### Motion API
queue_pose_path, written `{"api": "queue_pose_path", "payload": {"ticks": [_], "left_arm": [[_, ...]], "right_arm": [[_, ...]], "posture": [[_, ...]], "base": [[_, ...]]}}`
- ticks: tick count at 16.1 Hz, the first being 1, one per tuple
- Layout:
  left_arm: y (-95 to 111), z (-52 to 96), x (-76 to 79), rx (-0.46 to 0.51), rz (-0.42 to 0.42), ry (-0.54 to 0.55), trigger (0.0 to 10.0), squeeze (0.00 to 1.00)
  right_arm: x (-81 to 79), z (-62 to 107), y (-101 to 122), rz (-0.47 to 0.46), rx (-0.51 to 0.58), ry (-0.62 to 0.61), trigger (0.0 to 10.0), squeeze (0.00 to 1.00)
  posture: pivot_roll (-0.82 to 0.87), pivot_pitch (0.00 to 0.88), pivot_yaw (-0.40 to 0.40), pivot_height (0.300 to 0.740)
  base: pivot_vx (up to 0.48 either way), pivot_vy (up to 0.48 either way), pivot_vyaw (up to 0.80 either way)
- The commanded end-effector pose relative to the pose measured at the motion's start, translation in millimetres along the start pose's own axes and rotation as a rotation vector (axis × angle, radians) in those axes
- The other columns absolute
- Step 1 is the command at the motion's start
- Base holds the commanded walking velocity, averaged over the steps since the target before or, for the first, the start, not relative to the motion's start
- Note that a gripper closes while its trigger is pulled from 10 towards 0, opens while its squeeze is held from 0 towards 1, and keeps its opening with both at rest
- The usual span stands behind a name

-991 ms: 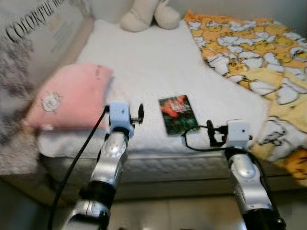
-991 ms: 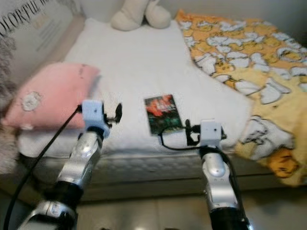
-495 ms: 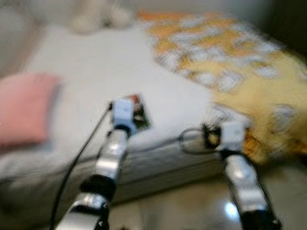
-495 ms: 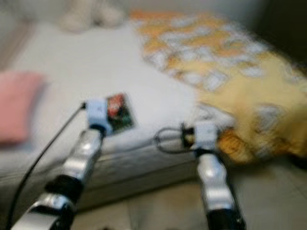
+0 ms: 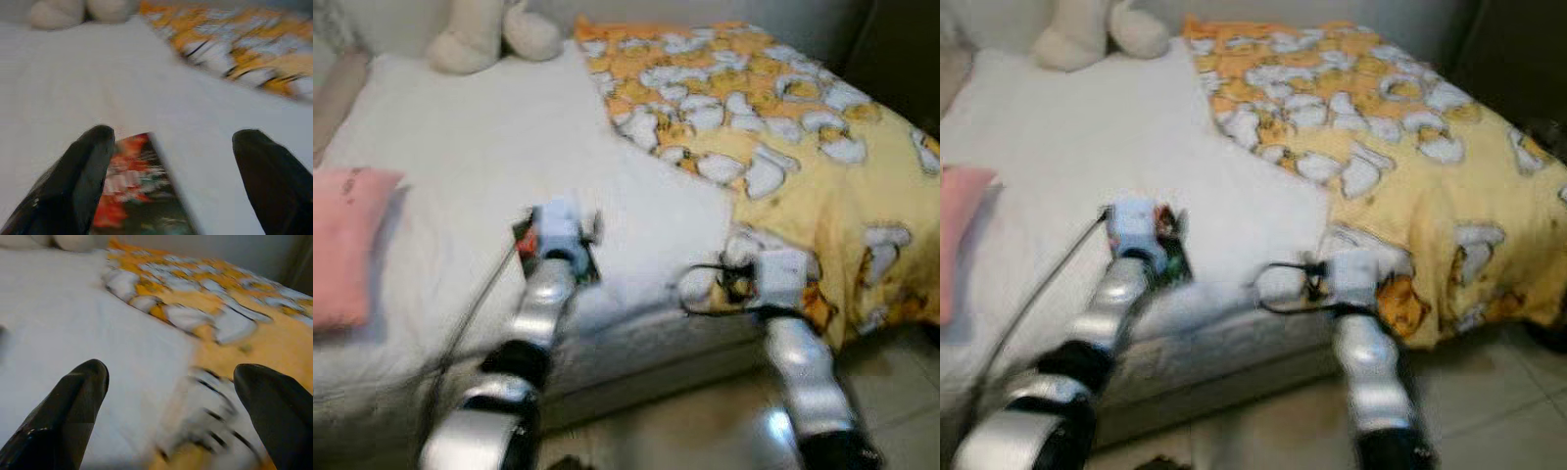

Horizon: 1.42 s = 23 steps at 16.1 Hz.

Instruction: Clean up the room

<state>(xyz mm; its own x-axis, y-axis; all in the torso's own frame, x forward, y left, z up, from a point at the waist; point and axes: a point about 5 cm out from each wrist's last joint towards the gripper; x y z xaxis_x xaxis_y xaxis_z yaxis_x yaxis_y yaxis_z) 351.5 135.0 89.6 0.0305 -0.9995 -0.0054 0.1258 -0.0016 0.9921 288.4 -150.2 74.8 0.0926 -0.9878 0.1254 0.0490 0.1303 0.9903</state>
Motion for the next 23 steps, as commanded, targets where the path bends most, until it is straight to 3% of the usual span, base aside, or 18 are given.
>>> {"api": "queue_pose_path", "payload": {"ticks": [1, 5, 7, 8, 10, 12, 15, 16, 19, 20, 22, 23], "left_arm": [[11, -4.2, 13.9, 0.029, 0.009, -0.026, 10.0, 0.00], [16, -13.2, 3.7, 0.000, 0.012, 0.020, 10.0, 0.00], [20, -18.4, -11.1, -0.016, -0.009, 0.084, 10.0, 0.00], [19, -21.8, -23.7, -0.062, 0.012, 0.119, 10.0, 0.00], [14, -24.1, -32.8, -0.150, 0.036, 0.094, 10.0, 0.00], [7, -22.4, -36.2, -0.191, 0.054, 0.099, 10.0, 0.00], [6, -21.2, -35.2, -0.154, 0.017, 0.101, 10.0, 0.00], [-5, -17.2, -35.4, -0.201, 0.026, 0.106, 10.0, 0.00], [-16, -12.8, -42.9, -0.246, 0.032, 0.159, 10.0, 0.00], [-16, -11.9, -47.2, -0.242, 0.027, 0.190, 10.0, 0.00], [-20, -4.4, -69.5, -0.206, -0.114, 0.391, 10.0, 0.00], [-23, -1.7, -72.4, -0.199, -0.107, 0.416, 10.0, 0.00]], "right_arm": [[11.9, 3.9, -3, 0.015, -0.015, -0.028, 10.0, 0.00], [10.6, 6.7, -4, 0.008, -0.017, -0.029, 10.0, 0.00], [11.5, 10.5, -3, 0.010, -0.018, -0.027, 10.0, 0.00], [12.0, 15.7, -5, 0.021, -0.027, -0.009, 10.0, 0.00], [11.8, 29.0, -10, 0.065, -0.051, 0.045, 10.0, 0.00], [-1.9, 45.6, -18, 0.074, -0.104, 0.227, 10.0, 0.00], [3.8, 49.6, -18, 0.085, -0.128, 0.218, 10.0, 0.00], [4.7, 57.6, -18, 0.087, -0.145, 0.231, 10.0, 0.00], [2.1, 74.1, -15, 0.102, -0.160, 0.276, 10.0, 0.00], [-0.6, 79.7, -14, 0.113, -0.165, 0.296, 10.0, 0.00], [-1.8, 100.1, -17, 0.095, -0.214, 0.305, 10.0, 0.00], [-2.2, 105.9, -18, 0.094, -0.230, 0.312, 10.0, 0.00]], "posture": [[-0.10, 0.000, 0.023, 0.740], [-0.12, 0.000, 0.028, 0.740], [-0.13, 0.000, 0.015, 0.740], [-0.14, 0.001, 0.004, 0.740], [-0.15, 0.030, -0.008, 0.740], [-0.18, 0.057, -0.014, 0.740], [-0.18, 0.079, -0.025, 0.740], [-0.19, 0.128, -0.041, 0.740], [-0.21, 0.171, -0.055, 0.740], [-0.22, 0.188, -0.058, 0.740], [-0.25, 0.238, -0.070, 0.740], [-0.25, 0.247, -0.072, 0.740]], "base": [[0.412, 0.244, 0.00], [0.377, 0.295, 0.00], [0.000, 0.000, 0.00], [0.000, 0.000, 0.00], [0.000, 0.000, 0.00], [0.000, 0.000, 0.00], [0.000, 0.000, 0.00], [0.000, 0.000, 0.00], [0.000, 0.000, 0.00], [0.000, 0.000, 0.00], [0.000, 0.000, 0.00], [0.000, 0.000, 0.00]]}}
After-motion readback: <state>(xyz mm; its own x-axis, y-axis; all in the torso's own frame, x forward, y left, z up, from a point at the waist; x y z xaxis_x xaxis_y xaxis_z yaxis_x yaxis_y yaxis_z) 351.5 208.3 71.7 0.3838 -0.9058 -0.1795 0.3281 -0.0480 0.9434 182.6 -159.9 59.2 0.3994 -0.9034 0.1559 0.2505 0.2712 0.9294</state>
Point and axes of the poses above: a point about 5 cm out from each wrist's last joint towards the gripper, its own z axis pointing back from the gripper into the wrist, its own y axis along the axis of the wrist's last joint, x = y × z, and after that the axes turned 1 degree about z, right-handed
